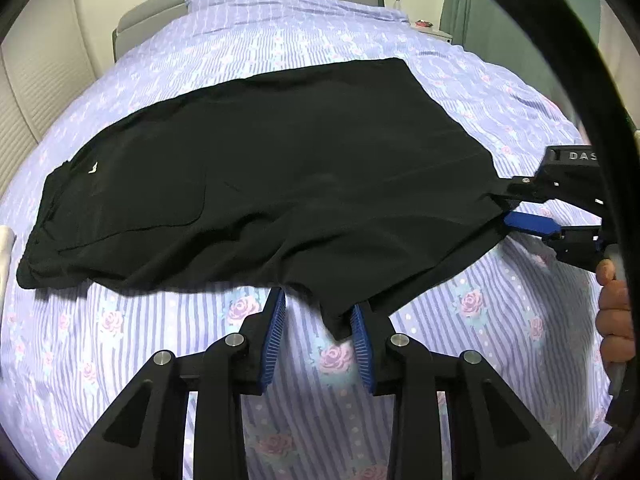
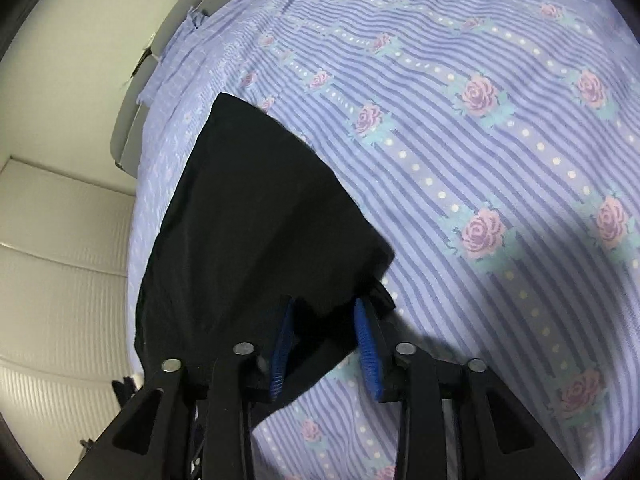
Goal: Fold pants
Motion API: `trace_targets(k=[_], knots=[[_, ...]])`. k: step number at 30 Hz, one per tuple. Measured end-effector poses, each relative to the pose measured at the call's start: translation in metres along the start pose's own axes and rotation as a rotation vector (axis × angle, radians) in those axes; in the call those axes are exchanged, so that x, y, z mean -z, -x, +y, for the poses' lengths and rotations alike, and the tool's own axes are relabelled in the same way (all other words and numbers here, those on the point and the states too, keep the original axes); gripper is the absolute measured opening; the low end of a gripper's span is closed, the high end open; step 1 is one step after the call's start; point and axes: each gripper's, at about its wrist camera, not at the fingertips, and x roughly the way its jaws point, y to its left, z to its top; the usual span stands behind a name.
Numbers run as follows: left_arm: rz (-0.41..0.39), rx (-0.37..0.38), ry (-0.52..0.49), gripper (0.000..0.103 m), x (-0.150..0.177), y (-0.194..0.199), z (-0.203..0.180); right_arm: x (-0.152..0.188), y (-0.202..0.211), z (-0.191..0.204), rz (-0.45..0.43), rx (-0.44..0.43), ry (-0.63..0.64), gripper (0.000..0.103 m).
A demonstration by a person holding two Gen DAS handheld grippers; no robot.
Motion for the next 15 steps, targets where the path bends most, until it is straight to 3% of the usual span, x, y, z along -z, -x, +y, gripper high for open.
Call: trace_targets(k=[3, 7, 8, 9, 10, 15], knots=[[-0.01, 0.004, -0.008, 0.025, -0.002, 0.004, -0.004, 0.001, -0.003, 0.006, -0.011, 0.027, 0.022, 0.039], [-0.03, -0.013, -0.045, 0.025, -0.002, 0.009, -0.01, -0.002, -0.006, 0.009, -0.027, 0.052, 0.032, 0.038], [-0.024, -0.012, -0.046, 0.021, -0.001, 0.007, -0.011, -0.002, -0.007, 0.01, -0.03, 0.063, 0.041, 0.036], [-0.017, -0.008, -0.046, 0.007, -0.002, 0.006, -0.011, -0.003, -0.008, 0.01, -0.033, 0.077, 0.049, 0.026], [-0.012, -0.001, -0.037, 0.006, -0.001, 0.006, -0.01, -0.003, -0.008, 0.011, -0.038, 0.102, 0.065, 0.01], [-0.042, -0.029, 0.022, 0.006, 0.005, 0.024, -0.001, 0.009, 0.016, 0.023, -0.074, 0.108, 0.157, 0.006]])
